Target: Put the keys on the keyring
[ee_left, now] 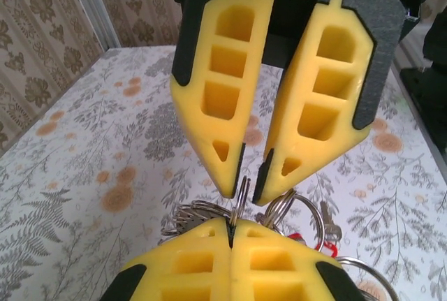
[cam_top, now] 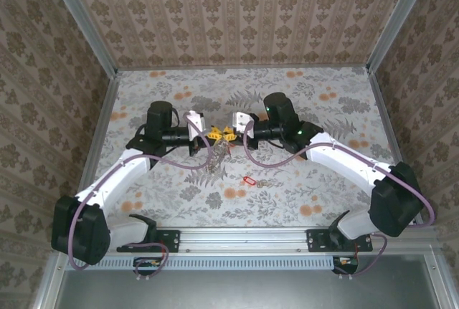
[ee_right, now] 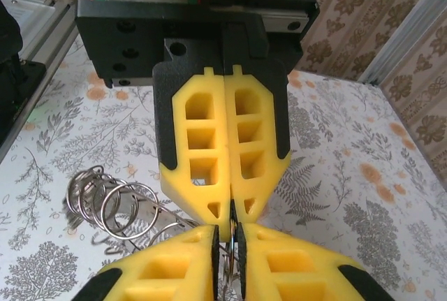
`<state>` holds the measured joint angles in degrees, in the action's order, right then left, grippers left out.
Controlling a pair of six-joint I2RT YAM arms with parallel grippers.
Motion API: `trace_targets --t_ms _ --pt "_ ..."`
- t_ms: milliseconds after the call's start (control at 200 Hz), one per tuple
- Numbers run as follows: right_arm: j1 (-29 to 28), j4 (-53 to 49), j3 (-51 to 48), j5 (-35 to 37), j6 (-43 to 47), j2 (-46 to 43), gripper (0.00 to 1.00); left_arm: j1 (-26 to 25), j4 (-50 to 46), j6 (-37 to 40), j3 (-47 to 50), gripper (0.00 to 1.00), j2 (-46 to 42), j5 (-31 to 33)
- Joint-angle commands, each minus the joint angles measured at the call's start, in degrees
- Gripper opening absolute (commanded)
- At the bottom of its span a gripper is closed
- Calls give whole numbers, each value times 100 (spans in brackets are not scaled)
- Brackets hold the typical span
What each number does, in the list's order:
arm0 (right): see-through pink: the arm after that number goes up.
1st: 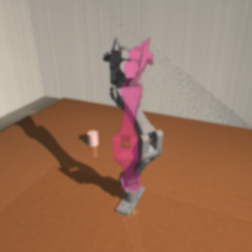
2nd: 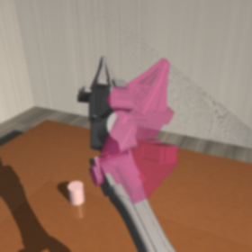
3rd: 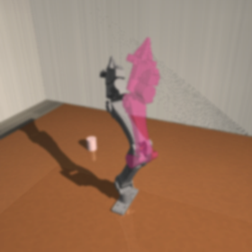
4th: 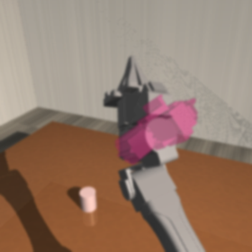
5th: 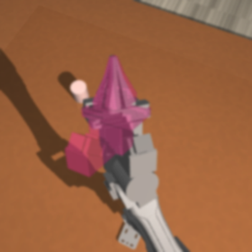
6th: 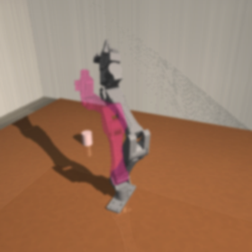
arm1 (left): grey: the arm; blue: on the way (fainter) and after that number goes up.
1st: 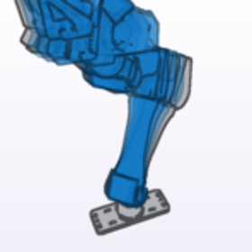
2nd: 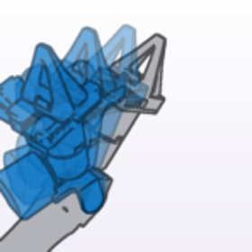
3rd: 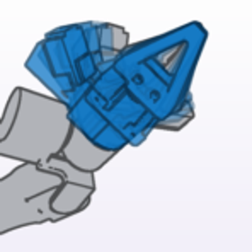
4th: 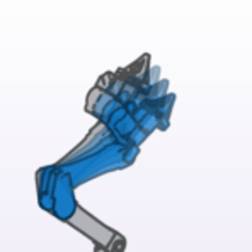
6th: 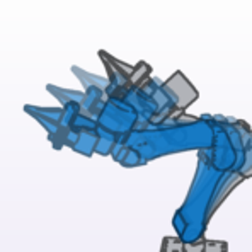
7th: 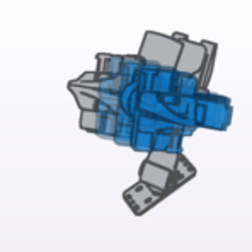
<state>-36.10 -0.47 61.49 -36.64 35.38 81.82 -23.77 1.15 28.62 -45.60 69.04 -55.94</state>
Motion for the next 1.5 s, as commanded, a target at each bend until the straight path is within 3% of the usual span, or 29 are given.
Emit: trace_targets --t_ms 0,295,695,965,1015,1105,1495 --pt "50 -75 -102 -80 -170 -175 23 -41 1154 -770 175 0 -57 -374" --pt "251 166 -492 -63 -520 -500 28 -58 2063 -1277 526 0 1 -443" --pt "270 606 -535 -150 -736 -374 27 -203 2237 -1411 553 0 117 -584" --pt "270 643 -572 -156 -711 -362 5 -199 2479 -1575 619 0 128 -473" --pt "270 596 -586 -120 -690 -377 9 -199 2482 -1570 615 0 119 -461" --pt "283 585 -637 -83 -703 -395 28 -198 2482 -1566 607 0 119 -455" --pt "446 803 -721 -293 -769 -345 20 -324 2545 -1702 450 0 232 -640"
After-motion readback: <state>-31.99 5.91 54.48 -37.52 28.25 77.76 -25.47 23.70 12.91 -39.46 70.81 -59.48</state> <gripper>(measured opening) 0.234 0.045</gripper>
